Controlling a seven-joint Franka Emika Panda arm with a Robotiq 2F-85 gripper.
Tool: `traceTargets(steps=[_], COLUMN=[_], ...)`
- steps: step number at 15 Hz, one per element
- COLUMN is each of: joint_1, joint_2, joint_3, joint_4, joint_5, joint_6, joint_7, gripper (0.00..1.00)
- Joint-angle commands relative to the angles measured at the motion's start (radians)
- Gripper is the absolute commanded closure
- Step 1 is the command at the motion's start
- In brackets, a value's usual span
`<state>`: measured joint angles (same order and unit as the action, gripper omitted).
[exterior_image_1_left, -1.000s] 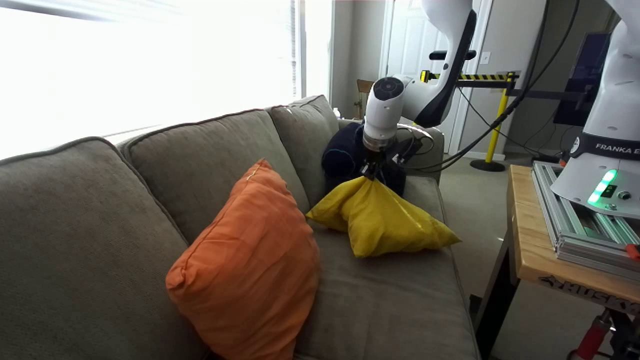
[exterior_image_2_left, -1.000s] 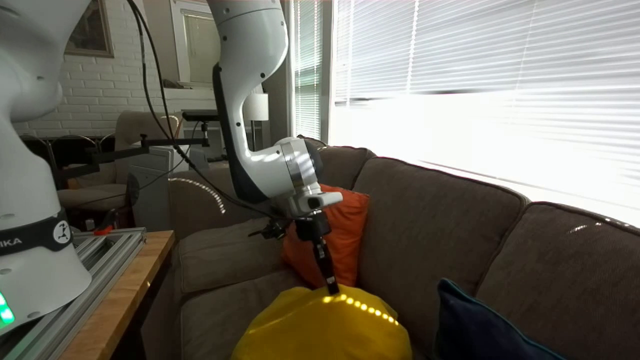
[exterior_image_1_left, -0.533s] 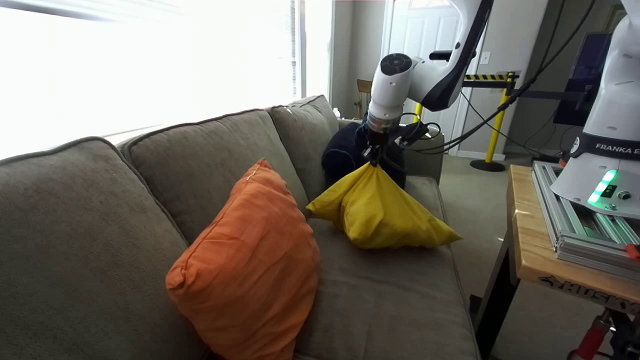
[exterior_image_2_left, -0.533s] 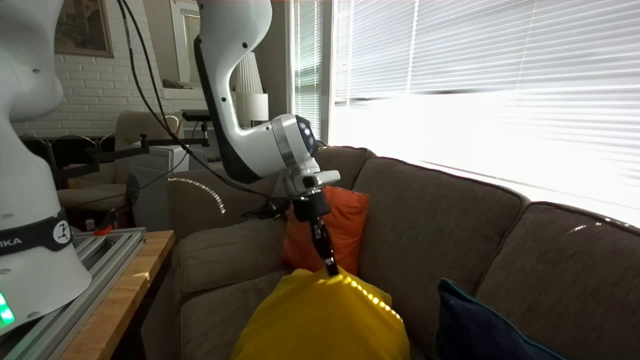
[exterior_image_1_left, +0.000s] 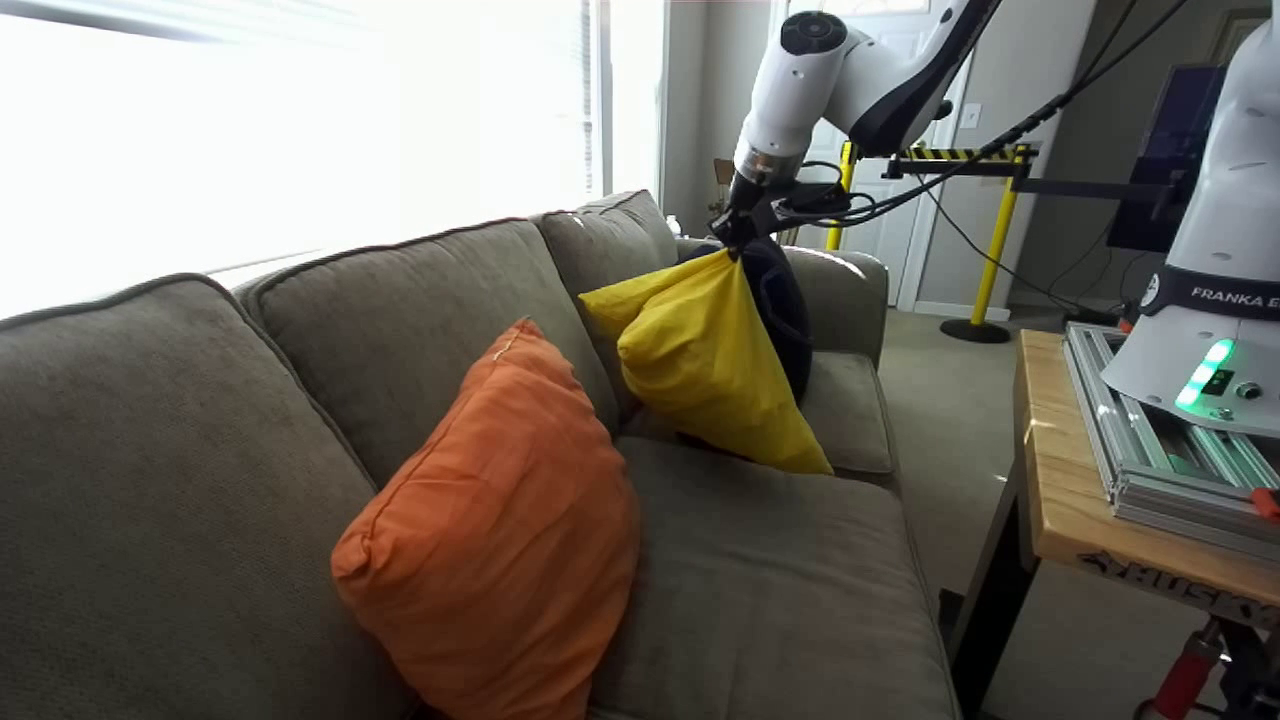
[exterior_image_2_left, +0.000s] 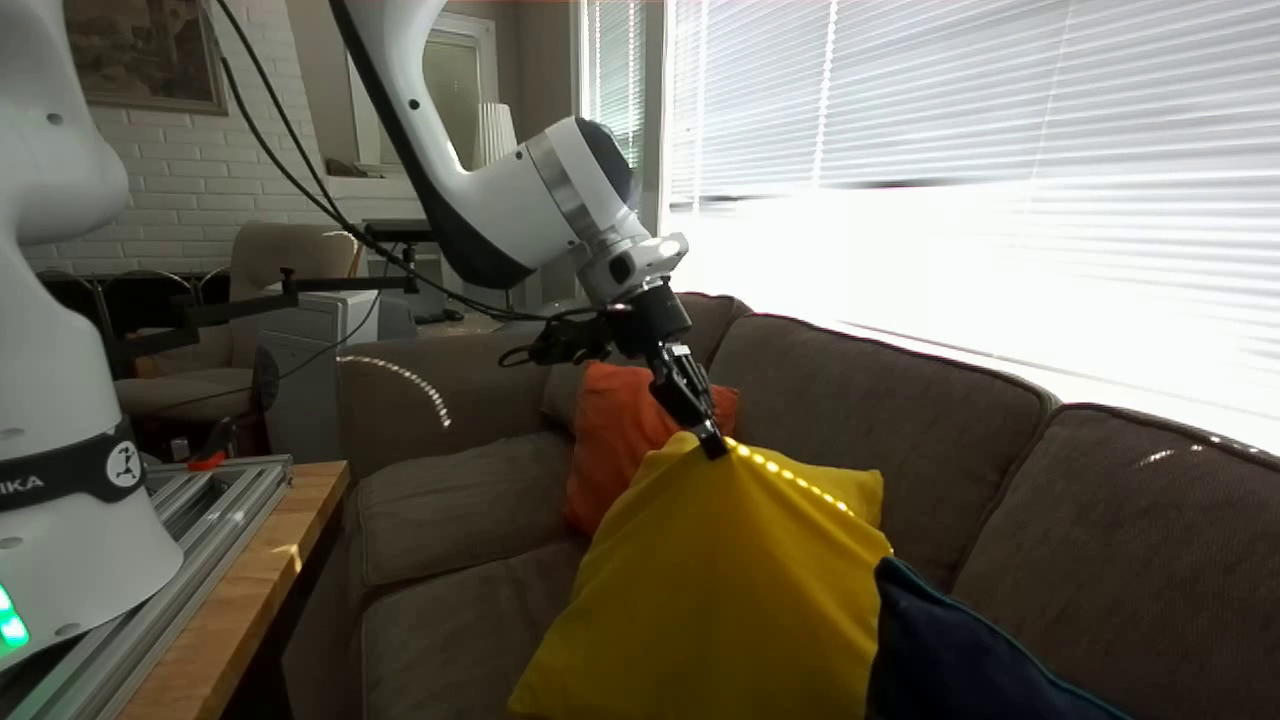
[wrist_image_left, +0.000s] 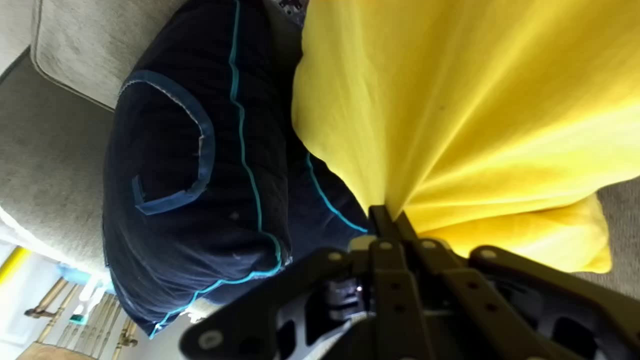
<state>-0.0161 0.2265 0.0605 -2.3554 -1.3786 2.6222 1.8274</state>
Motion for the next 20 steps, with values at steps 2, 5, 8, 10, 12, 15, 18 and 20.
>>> traceTargets(steps=[2,5,8,10,12,15,18,20], joint_1=[0.027,0.044,0.077,0.092,0.100,0.092,0.091,0.091], joint_2=[-0.069,-0.049,-0.048,-0.038,-0.026,-0.023,-0.006,-0.002], joint_3=[0.008,0.019,0.014,0.015,0.012,0.016,0.016,0.015], joint_4=[-0.001,0.024,0.045,0.058,0.069,0.052,0.066,0.069], joint_5=[-0.008,-0.005,-0.020,-0.031,-0.053,-0.034,-0.054,-0.054], joint_6=[-0.063,-0.109,-0.144,-0.167,-0.168,-0.145,-0.146,-0.146], joint_7=[0.150,0.228,0.326,0.399,0.502,0.503,0.560,0.563], gripper=[1.00,1.00,1.00,1.00,1.00,0.99,0.99,0.99])
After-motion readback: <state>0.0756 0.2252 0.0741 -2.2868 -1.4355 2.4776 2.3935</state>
